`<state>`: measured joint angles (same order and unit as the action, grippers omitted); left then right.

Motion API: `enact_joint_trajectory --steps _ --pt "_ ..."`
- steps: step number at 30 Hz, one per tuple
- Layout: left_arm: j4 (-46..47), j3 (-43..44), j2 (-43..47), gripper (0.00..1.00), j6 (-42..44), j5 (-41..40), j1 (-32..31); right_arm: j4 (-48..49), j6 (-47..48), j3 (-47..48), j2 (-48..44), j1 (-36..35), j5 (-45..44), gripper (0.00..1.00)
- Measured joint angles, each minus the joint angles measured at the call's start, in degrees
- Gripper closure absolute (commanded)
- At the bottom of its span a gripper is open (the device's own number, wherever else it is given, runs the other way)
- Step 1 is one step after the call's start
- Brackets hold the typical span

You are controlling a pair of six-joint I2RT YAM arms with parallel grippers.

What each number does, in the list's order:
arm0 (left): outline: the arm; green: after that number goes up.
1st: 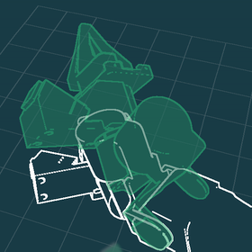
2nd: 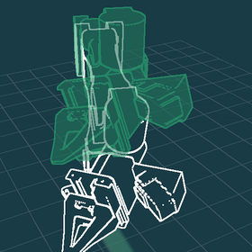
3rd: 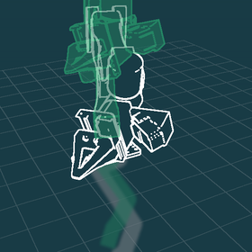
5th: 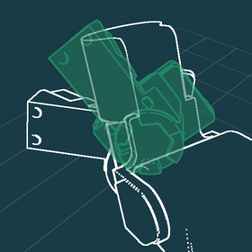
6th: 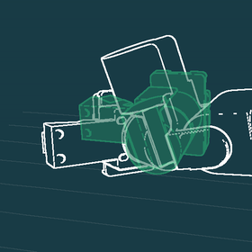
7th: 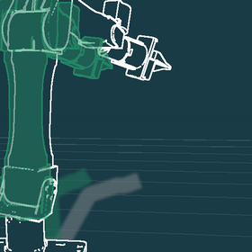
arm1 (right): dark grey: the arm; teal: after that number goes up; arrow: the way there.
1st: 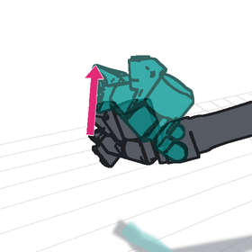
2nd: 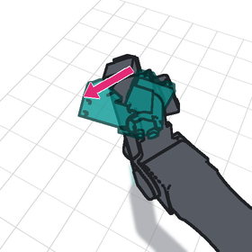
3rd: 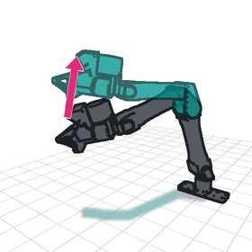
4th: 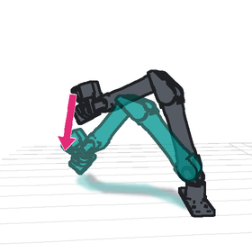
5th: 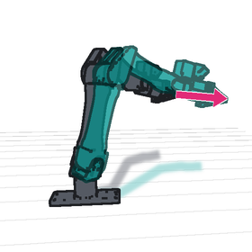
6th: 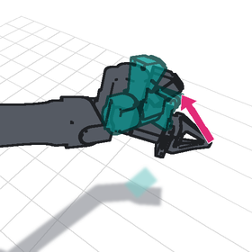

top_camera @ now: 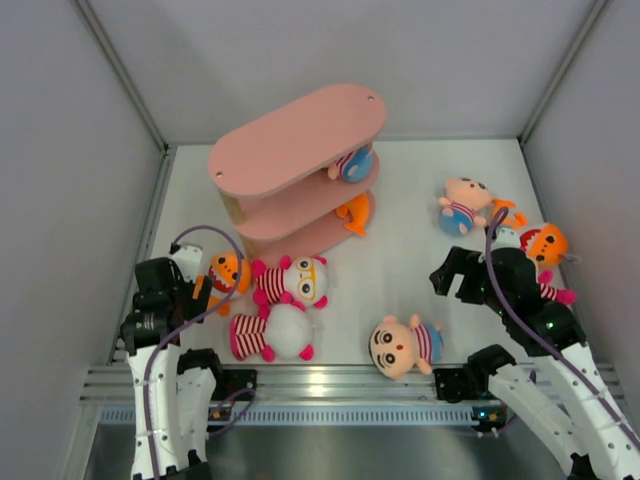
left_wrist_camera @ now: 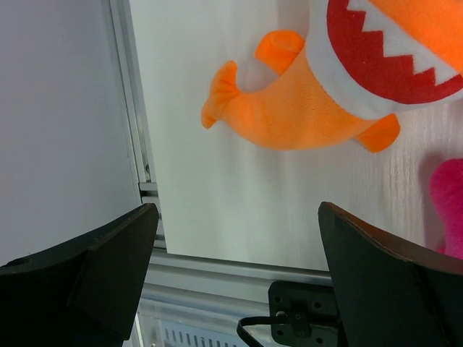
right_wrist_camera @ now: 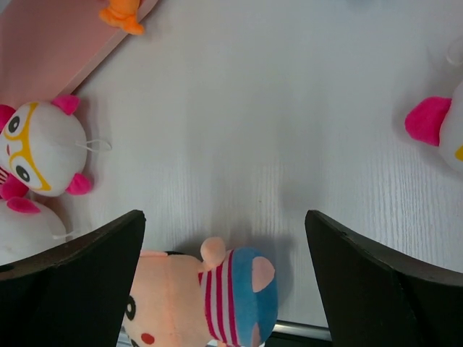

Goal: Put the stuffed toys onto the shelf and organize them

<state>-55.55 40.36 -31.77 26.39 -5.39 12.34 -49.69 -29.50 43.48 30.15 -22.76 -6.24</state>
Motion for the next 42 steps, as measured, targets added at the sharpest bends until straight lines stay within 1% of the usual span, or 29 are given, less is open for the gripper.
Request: enact_joint_trajectory --steps 3,5,7,8,10,13,15,16,17,19,20,23,26,31,34,37,39,40,41,42 --pt "-0.1 0.2 0.0 0.02 -0.1 0.1 0.0 0.1 0.0 0.0 0.4 0.0 0.6 0.07" --pt "-0.8 1.4 -0.7 0.02 0.3 1.1 0.0 0.4 1.8 0.3 0.8 0.0 2.6 0.07" --pt "-1.1 3.3 -1.8 0.02 1.0 3.2 0.0 0.3 4.7 2.6 2.3 0.0 5.4 0.06" --pt "-1.1 4.5 -2.7 0.02 1.3 4.3 0.0 0.1 5.9 5.0 3.6 0.0 6.4 0.06" --pt "-1.1 7.0 -5.4 0.02 1.1 6.7 0.0 -0.7 7.5 12.7 8.5 0.0 6.7 0.05" --pt "-1.0 10.9 -12.0 0.02 -1.4 8.5 0.0 0.1 9.7 27.9 19.4 0.2 7.3 0.04" --pt "-0.9 12.9 -16.7 0.02 -3.1 8.9 0.0 2.9 10.7 32.5 25.0 2.3 10.4 0.11" --pt "-0.5 13.5 -19.0 0.02 -3.9 8.9 0.0 4.9 10.8 33.1 28.0 5.3 14.1 0.13" --pt "-0.2 13.7 -20.9 0.02 -4.5 8.9 0.0 6.1 10.4 32.6 30.3 8.8 16.9 0.16" --pt "-0.2 13.7 -23.2 0.02 -5.6 8.8 0.0 10.2 8.4 29.6 34.5 17.6 22.4 0.17" --pt "-0.2 13.7 -23.5 0.02 -5.9 8.8 0.0 12.9 6.7 26.7 37.1 23.3 23.5 0.17" --pt "-0.2 13.7 -22.8 0.02 -6.3 9.0 0.0 16.9 3.1 19.0 40.2 31.8 21.7 0.16" --pt "-0.2 13.4 -21.2 0.02 -6.3 9.5 0.0 19.2 0.0 14.5 41.3 32.9 19.7 0.17" --pt "-0.2 12.9 -20.6 0.02 -6.3 9.9 0.0 29.4 -7.0 8.0 43.6 32.6 16.2 0.17" --pt "-0.2 12.9 -21.0 0.02 -6.3 10.1 0.0 32.7 -10.5 6.7 48.2 32.6 13.0 0.17" --pt "-0.2 12.9 -21.7 0.02 -6.3 10.1 0.0 35.9 -12.4 7.8 55.6 32.6 11.8 0.19" --pt "-0.2 12.9 -22.4 0.02 -6.4 10.1 0.0 37.3 -13.2 9.4 60.6 32.6 12.1 0.31" --pt "-0.2 12.9 -22.6 0.02 -6.4 10.1 0.0 38.2 -13.7 10.1 62.7 32.6 12.5 0.38" --pt "-0.2 12.9 -22.9 0.02 -6.4 10.1 0.0 39.2 -14.2 10.5 64.2 32.6 13.1 0.59" --pt "-0.2 12.9 -23.2 0.02 -6.4 10.1 0.0 40.3 -14.4 10.8 65.2 32.6 13.9 0.7"
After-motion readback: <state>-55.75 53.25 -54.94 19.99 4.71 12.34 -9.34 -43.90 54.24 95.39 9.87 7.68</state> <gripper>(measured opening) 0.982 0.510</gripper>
